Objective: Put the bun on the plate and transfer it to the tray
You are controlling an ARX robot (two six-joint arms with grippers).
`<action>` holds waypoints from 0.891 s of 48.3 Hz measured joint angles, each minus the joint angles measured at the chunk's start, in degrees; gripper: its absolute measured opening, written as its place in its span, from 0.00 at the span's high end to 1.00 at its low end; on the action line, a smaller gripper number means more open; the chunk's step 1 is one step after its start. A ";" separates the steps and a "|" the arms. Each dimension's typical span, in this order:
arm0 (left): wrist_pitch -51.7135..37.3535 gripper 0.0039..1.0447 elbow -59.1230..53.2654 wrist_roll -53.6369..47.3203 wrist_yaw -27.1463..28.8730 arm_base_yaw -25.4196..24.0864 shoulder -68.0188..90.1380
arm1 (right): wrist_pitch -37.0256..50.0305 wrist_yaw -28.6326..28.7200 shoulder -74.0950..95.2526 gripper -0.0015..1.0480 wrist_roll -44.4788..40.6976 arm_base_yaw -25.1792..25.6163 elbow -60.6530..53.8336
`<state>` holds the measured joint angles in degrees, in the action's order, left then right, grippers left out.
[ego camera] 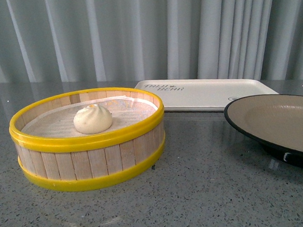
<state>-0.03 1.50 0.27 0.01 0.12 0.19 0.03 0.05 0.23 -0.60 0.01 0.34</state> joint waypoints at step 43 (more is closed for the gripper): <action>-50.01 0.06 22.93 18.86 -18.53 -7.72 61.66 | 0.00 0.00 -0.02 0.08 -0.02 0.00 -0.02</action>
<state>-50.04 24.43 19.14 -18.52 -7.60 61.84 0.03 0.05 0.21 -0.62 0.01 0.32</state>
